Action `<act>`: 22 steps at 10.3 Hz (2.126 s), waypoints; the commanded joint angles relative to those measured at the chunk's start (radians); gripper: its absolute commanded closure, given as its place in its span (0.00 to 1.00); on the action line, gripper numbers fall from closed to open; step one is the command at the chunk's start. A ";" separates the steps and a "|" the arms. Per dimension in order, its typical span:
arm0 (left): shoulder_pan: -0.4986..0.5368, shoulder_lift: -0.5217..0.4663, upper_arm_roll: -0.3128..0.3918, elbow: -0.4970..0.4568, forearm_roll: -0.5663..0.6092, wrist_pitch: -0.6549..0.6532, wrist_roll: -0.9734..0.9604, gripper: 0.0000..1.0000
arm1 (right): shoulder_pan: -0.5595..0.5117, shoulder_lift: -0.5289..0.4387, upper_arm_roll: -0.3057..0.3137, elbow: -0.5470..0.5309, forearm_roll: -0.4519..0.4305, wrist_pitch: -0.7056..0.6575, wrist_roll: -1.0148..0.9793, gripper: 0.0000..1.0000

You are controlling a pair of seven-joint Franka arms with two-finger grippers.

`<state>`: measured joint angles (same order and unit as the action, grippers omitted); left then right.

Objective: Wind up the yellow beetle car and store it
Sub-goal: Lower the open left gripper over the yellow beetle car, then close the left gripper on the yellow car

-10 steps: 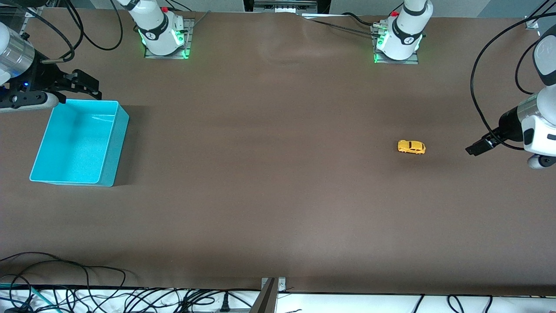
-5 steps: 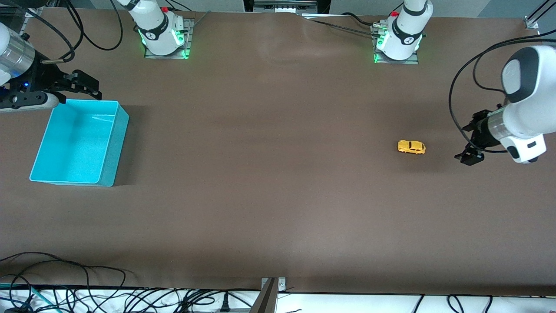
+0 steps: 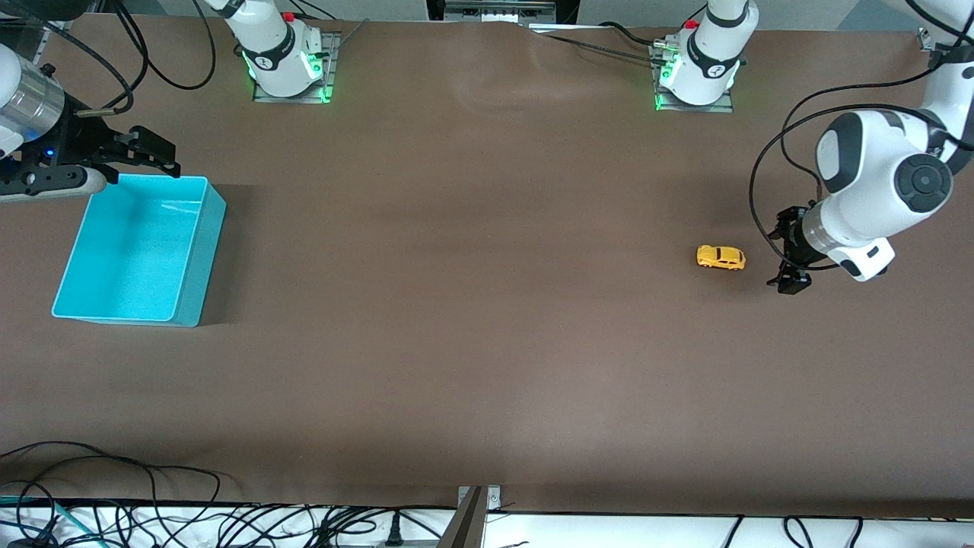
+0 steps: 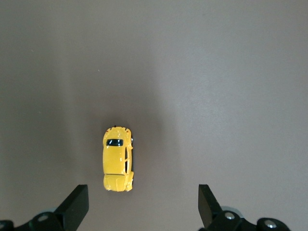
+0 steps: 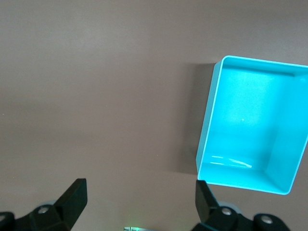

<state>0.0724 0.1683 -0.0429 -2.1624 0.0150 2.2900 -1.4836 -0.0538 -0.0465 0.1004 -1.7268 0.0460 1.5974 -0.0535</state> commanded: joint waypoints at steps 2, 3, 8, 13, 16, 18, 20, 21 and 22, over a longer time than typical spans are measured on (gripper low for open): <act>-0.009 0.005 -0.015 -0.099 -0.014 0.120 -0.070 0.00 | -0.004 -0.001 0.001 0.009 0.005 -0.014 -0.005 0.00; -0.013 0.022 -0.032 -0.099 -0.014 0.120 -0.072 0.00 | -0.004 -0.001 0.001 0.009 0.005 -0.014 -0.005 0.00; 0.004 0.109 -0.043 -0.103 -0.012 0.143 -0.046 0.06 | -0.004 -0.001 0.001 0.009 0.005 -0.014 -0.005 0.00; 0.030 0.109 -0.043 -0.207 -0.012 0.297 -0.046 0.08 | -0.006 -0.001 0.001 0.009 0.005 -0.013 -0.005 0.00; 0.030 0.108 -0.043 -0.243 -0.010 0.344 -0.047 0.08 | -0.006 0.001 0.001 0.009 0.005 -0.014 -0.005 0.00; 0.029 0.108 -0.043 -0.250 -0.012 0.344 -0.050 0.09 | -0.006 -0.001 0.001 0.009 0.005 -0.014 -0.005 0.00; 0.029 0.105 -0.043 -0.255 -0.010 0.344 -0.049 0.31 | -0.006 0.001 0.001 0.009 0.005 -0.014 -0.005 0.00; 0.029 0.105 -0.043 -0.255 -0.010 0.344 -0.049 0.45 | -0.006 0.001 0.001 0.009 0.005 -0.013 -0.005 0.00; 0.029 0.105 -0.043 -0.255 -0.010 0.344 -0.049 0.65 | -0.006 0.001 0.001 0.009 0.005 -0.014 -0.005 0.00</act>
<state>0.0984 0.2910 -0.0819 -2.3968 0.0151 2.6193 -1.5481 -0.0541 -0.0465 0.1003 -1.7268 0.0460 1.5974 -0.0535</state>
